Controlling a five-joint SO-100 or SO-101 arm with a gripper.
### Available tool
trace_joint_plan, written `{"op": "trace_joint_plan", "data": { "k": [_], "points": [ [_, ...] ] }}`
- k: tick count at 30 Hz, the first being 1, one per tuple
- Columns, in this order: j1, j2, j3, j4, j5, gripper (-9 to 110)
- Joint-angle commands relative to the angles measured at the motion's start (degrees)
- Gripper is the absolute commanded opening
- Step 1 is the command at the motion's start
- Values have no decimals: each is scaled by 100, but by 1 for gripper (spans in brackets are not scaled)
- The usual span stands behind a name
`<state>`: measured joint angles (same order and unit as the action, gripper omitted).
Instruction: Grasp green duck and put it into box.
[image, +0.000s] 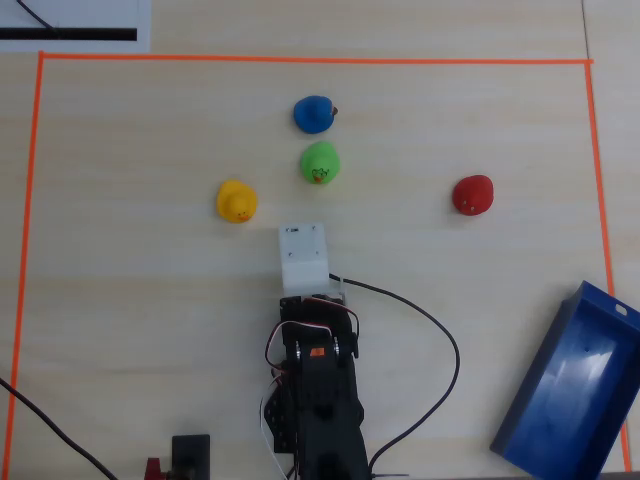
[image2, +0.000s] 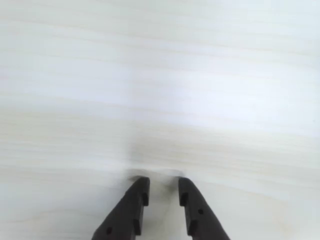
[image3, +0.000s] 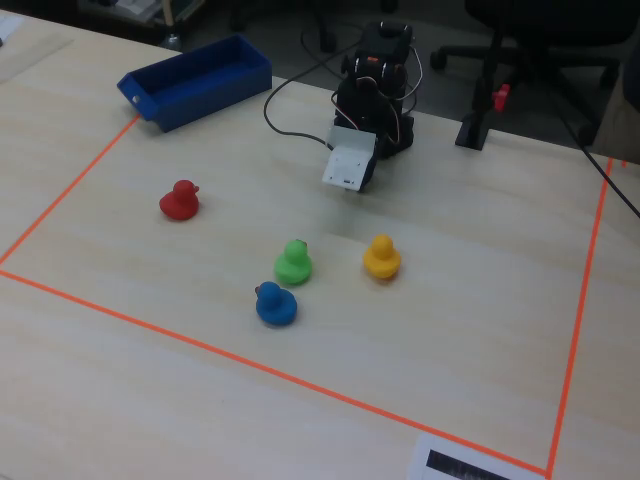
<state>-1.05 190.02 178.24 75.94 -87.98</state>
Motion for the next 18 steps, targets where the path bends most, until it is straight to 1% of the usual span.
{"op": "trace_joint_plan", "data": {
  "k": [1,11,14,18],
  "points": [
    [26,-26,0,88,0,5],
    [26,-26,0,88,0,5],
    [35,-26,0,88,0,0],
    [202,-26,0,88,0,0]
  ]
}}
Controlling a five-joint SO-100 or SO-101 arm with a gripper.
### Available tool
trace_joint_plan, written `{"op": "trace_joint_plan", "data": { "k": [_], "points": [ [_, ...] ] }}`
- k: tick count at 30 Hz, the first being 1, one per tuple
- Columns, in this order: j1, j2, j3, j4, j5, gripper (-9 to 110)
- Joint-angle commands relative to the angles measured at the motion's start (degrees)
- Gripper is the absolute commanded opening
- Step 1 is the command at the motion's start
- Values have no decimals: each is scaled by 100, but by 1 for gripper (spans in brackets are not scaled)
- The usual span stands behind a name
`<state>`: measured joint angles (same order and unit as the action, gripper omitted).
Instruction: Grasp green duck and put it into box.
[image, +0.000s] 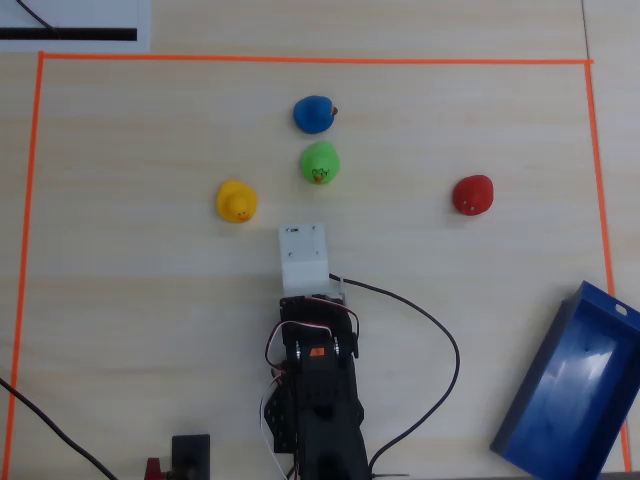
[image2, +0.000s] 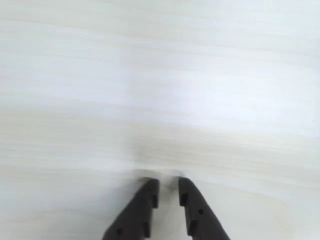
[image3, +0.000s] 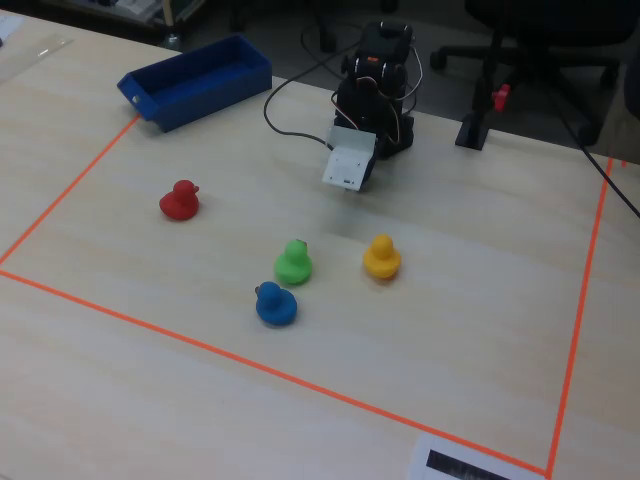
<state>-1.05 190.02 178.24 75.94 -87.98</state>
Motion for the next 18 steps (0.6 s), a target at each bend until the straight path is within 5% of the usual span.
{"op": "trace_joint_plan", "data": {
  "k": [1,11,18],
  "points": [
    [246,-26,0,88,0,0],
    [422,-826,-343,-1758,-1257,3],
    [721,-2496,-1986,-2566,-2162,8]
  ]
}}
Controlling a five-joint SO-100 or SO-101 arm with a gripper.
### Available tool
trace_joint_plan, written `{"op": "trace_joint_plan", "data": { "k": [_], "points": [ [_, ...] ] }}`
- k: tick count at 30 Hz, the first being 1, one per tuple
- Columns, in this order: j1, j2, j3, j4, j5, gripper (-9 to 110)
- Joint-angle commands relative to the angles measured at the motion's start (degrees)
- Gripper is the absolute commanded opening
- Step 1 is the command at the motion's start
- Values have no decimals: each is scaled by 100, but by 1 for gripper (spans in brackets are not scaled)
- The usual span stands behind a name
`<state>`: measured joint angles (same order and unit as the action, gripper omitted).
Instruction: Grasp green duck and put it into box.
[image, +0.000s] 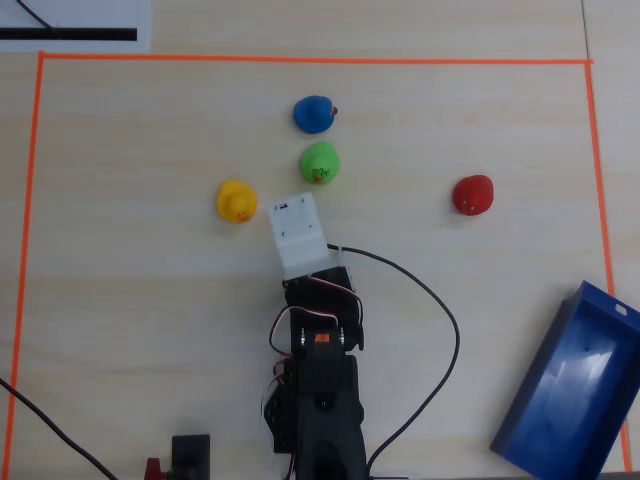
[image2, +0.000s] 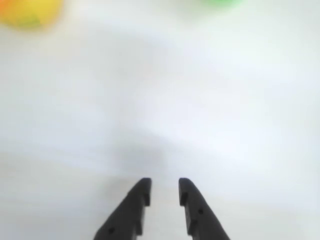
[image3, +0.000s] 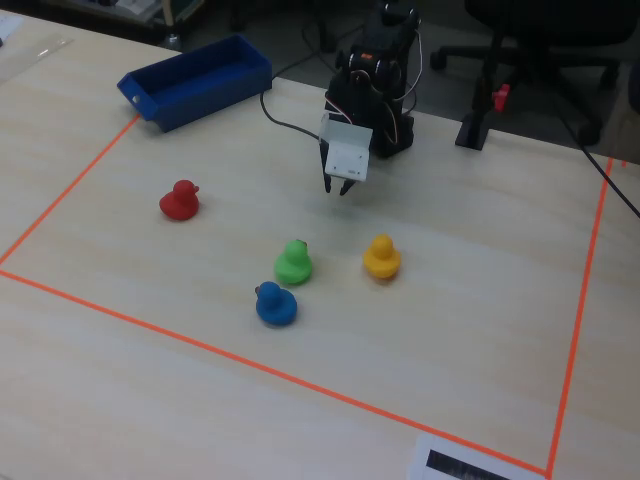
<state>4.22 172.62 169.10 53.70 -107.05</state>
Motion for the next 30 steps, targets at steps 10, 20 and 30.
{"op": "trace_joint_plan", "data": {
  "k": [10,20,30],
  "points": [
    [650,-3226,-3577,-993,-281,30],
    [360,-5010,-3753,-2971,369,41],
    [176,-6609,-4324,-4025,712,44]
  ]
}}
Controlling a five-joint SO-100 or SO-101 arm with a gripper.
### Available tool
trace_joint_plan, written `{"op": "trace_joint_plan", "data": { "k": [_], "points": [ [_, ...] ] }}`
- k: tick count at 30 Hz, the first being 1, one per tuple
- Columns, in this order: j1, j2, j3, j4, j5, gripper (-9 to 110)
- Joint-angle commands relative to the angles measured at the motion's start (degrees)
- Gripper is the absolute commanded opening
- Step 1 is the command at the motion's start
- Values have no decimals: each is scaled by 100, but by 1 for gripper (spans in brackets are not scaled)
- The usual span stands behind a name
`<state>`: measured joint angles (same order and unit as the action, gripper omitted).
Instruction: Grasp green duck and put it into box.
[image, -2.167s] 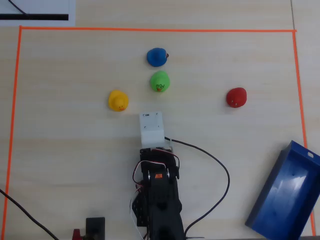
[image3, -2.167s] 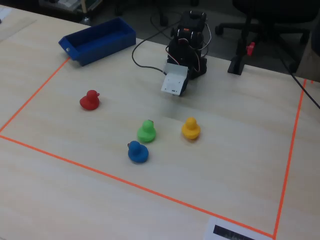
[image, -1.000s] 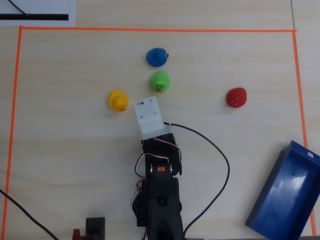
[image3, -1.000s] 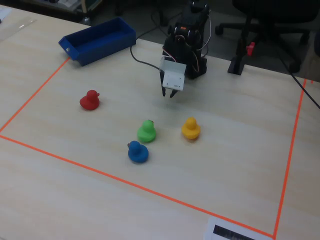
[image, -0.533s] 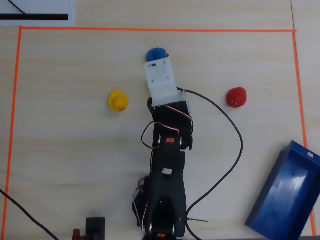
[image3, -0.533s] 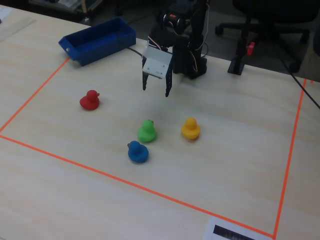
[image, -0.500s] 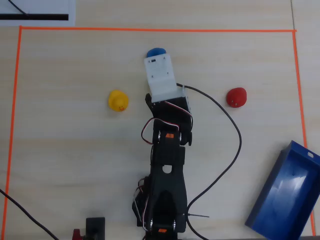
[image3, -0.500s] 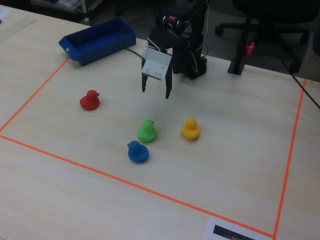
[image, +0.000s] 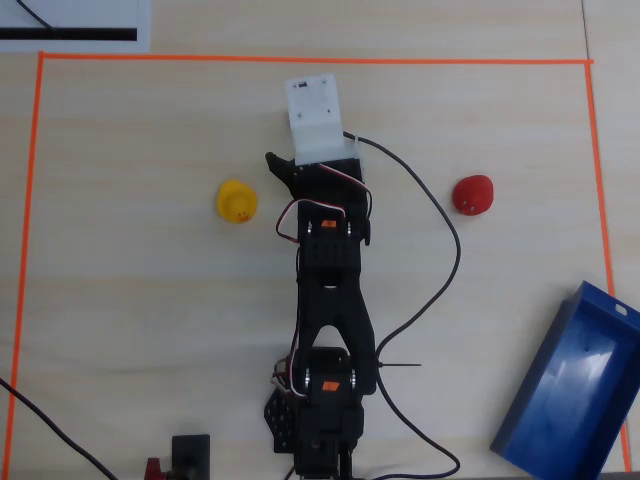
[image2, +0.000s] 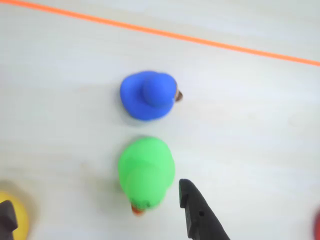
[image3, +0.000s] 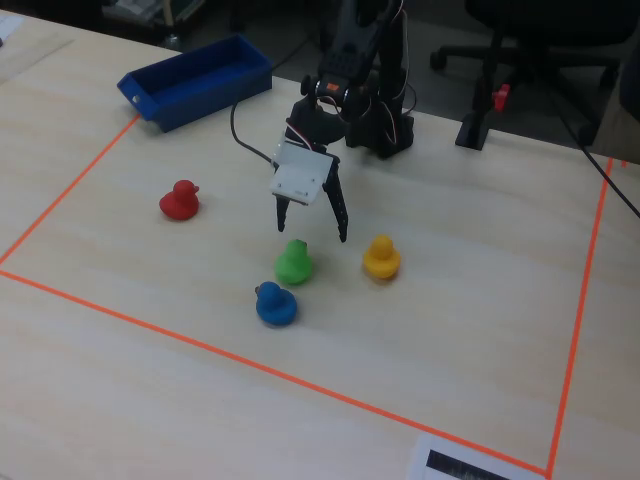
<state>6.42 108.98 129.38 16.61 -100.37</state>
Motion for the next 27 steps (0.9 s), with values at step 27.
{"op": "trace_joint_plan", "data": {
  "k": [27],
  "points": [
    [562,-1872,-308,-1635,-246,46]
  ]
}}
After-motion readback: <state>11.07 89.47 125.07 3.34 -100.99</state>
